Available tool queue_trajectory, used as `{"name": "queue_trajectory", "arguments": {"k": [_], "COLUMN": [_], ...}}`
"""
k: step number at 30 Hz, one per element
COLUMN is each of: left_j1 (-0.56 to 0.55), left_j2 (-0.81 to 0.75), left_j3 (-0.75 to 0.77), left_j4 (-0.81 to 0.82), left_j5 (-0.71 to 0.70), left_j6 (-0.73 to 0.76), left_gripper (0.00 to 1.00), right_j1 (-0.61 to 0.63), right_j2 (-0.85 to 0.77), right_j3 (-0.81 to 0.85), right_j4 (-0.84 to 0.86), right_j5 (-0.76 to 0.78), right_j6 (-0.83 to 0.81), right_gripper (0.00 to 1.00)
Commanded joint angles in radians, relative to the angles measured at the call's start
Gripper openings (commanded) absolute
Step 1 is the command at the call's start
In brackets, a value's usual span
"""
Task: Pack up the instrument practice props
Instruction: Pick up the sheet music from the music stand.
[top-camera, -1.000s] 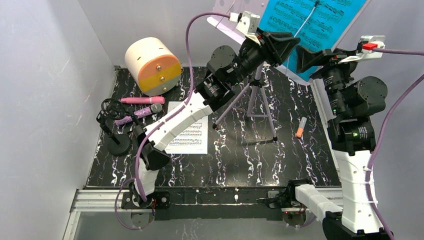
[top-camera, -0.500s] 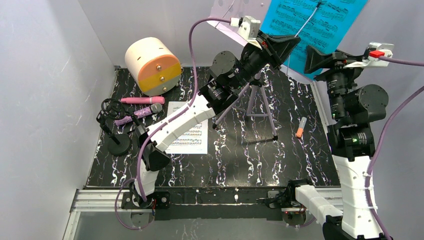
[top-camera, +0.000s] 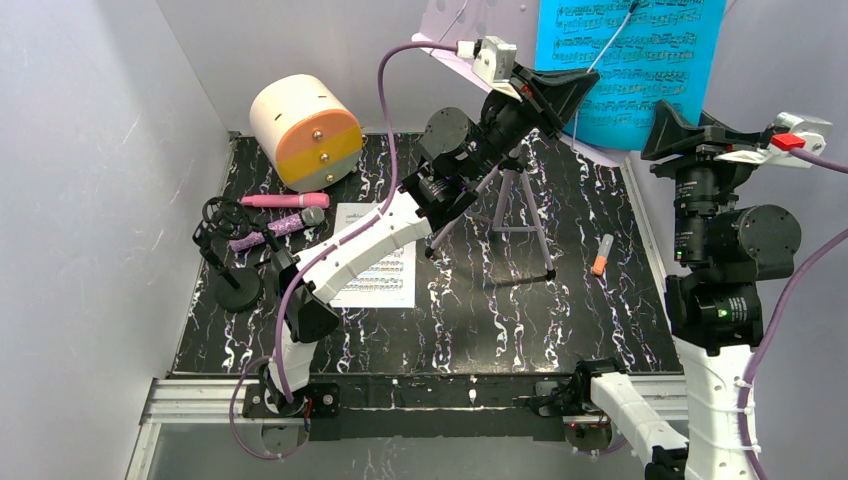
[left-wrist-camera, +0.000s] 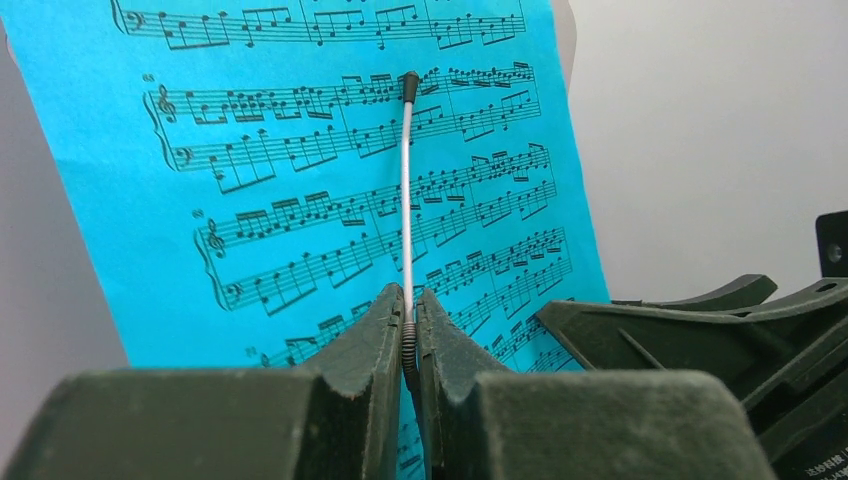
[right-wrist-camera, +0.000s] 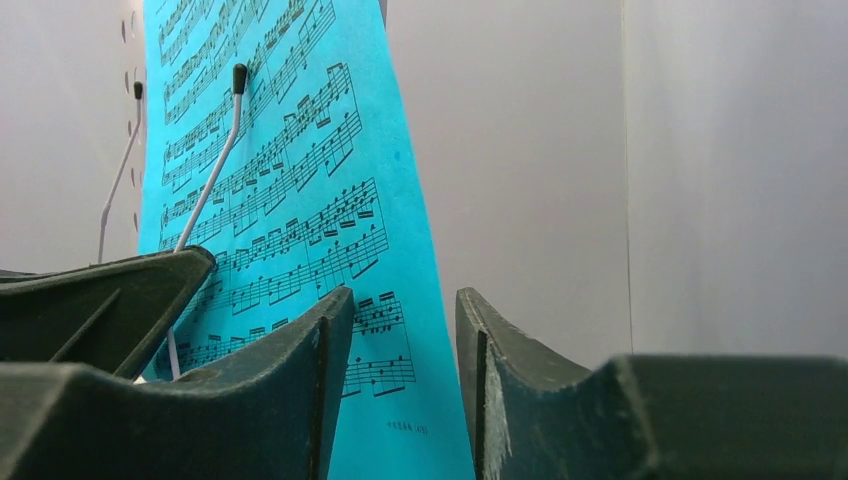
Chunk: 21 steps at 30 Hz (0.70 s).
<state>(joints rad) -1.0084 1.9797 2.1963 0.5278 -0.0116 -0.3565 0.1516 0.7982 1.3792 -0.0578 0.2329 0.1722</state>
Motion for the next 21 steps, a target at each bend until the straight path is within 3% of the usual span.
{"name": "queue_trajectory", "arguments": {"k": [1,7,15,21], "left_j1": [0.014,0.012,0.013,0.012], "left_j2": [-0.056,-0.048,-0.037,-0.036], "left_j3": [-0.040,-0.052,-0.050,-0.049], "left_j4": [0.075,0.148,0.176,0.172], "left_j5": [-0.052,-0.052,-0.068,-0.072], "left_j6": [0.048,0.061,0.064,0.079], "left_gripper": [0.00,0.00,0.00,0.00], "right_j1": [-0.002,-0.002,-0.002,-0.003], "right_j2": [-0.013,-0.019,-0.051,-0.090], "right_j3": [-0.009,-0.012,-0.028,-0.041], "right_j4": [0.007,0.006,0.010,0.018], "right_j5": [0.015,-0.006,0.036,0.073], "right_j6": [-0.025,-0.023,-0.021,-0.024], "right_gripper": [0.47,0.32,0.01,0.01]}}
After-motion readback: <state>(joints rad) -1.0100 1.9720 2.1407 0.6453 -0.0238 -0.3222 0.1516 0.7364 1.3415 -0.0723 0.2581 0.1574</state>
